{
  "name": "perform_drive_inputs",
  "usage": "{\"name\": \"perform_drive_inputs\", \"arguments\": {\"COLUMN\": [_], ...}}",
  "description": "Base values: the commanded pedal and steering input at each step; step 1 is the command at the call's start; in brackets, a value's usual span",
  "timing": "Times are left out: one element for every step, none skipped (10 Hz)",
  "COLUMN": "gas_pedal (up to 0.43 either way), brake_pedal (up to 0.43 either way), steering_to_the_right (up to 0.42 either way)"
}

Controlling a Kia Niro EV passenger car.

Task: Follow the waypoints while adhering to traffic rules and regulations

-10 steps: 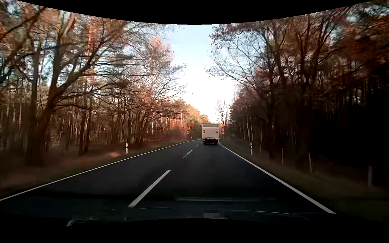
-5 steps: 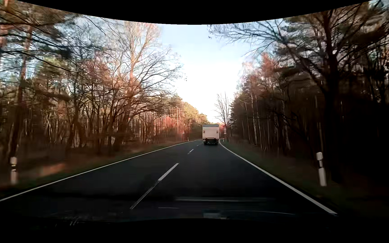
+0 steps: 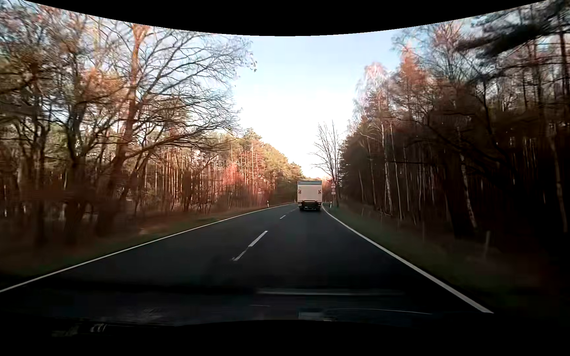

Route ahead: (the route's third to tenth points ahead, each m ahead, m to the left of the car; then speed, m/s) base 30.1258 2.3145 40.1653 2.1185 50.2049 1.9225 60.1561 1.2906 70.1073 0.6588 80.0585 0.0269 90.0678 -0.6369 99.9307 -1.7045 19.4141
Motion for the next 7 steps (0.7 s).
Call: {"name": "perform_drive_inputs", "arguments": {"gas_pedal": [0.138, 0.138, 0.138, 0.138, 0.138, 0.138, 0.13], "brake_pedal": [0.0, 0.0, 0.0, 0.0, 0.0, 0.0, 0.0], "steering_to_the_right": [0.004, 0.004, 0.004, 0.005, 0.005, 0.005, 0.005]}}
